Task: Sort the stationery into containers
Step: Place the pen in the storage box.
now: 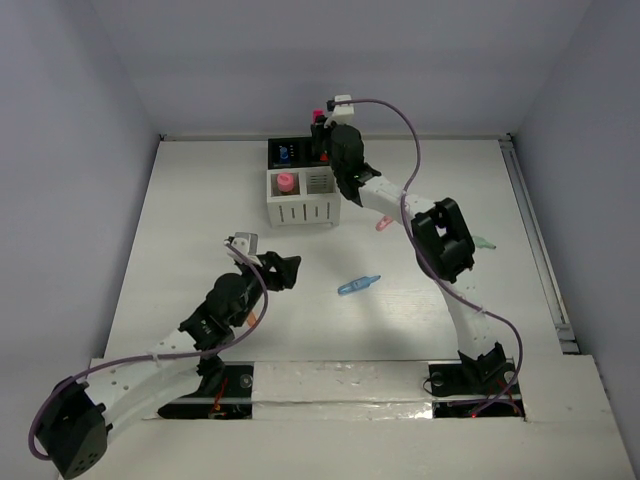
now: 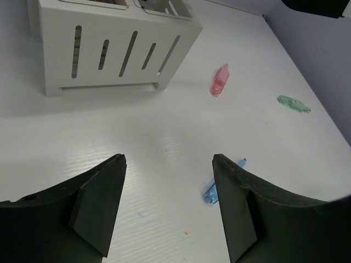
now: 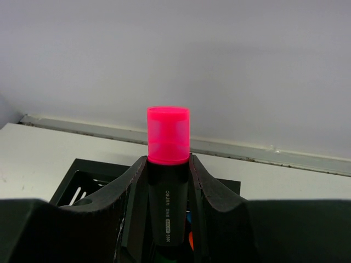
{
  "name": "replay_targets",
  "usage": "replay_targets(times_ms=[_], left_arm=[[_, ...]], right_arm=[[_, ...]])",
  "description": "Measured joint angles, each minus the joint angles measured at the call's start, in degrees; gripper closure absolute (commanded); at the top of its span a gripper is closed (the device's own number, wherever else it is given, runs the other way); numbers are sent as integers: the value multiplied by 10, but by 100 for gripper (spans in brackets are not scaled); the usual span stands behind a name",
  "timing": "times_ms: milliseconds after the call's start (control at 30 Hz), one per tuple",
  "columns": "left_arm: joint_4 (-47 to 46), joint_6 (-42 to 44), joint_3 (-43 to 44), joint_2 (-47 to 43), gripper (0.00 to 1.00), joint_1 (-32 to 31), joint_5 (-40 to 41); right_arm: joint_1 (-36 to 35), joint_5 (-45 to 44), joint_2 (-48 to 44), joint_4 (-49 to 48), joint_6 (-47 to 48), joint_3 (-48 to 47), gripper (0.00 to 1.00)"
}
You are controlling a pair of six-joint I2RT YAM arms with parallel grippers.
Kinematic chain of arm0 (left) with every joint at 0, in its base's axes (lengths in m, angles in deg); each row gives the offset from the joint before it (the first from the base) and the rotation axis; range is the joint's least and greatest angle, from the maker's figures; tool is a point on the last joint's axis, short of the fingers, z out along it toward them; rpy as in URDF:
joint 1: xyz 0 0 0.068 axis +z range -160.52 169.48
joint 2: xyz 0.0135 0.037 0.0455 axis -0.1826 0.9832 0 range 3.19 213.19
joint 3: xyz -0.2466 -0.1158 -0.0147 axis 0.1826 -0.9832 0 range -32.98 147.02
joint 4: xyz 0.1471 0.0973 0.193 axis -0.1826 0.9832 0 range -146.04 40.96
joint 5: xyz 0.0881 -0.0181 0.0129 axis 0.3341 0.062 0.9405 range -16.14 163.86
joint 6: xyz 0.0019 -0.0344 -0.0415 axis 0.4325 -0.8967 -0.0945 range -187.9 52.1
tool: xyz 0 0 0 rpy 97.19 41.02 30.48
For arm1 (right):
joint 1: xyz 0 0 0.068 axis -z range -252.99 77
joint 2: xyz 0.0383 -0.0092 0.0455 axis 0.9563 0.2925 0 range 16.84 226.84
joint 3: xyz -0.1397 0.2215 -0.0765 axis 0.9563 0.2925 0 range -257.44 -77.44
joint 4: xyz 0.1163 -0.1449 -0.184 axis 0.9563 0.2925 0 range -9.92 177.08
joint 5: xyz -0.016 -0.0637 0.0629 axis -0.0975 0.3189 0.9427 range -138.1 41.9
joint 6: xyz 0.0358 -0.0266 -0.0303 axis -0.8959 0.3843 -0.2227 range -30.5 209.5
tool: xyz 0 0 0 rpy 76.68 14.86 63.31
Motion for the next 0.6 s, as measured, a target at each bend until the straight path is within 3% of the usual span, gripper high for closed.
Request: replay_targets(times_ms=[300,467,600], left_arm=[[-17,0,0,25,39,0,-14],[-21,0,0,38,39,0,-24],[-27,1,0,43,40,0,-34]], right_arm=[[0,11,0,-2,-5,30,53],[0,16,-1,-3,-5,41,40],[0,18,-13,-8,-5,63,40]])
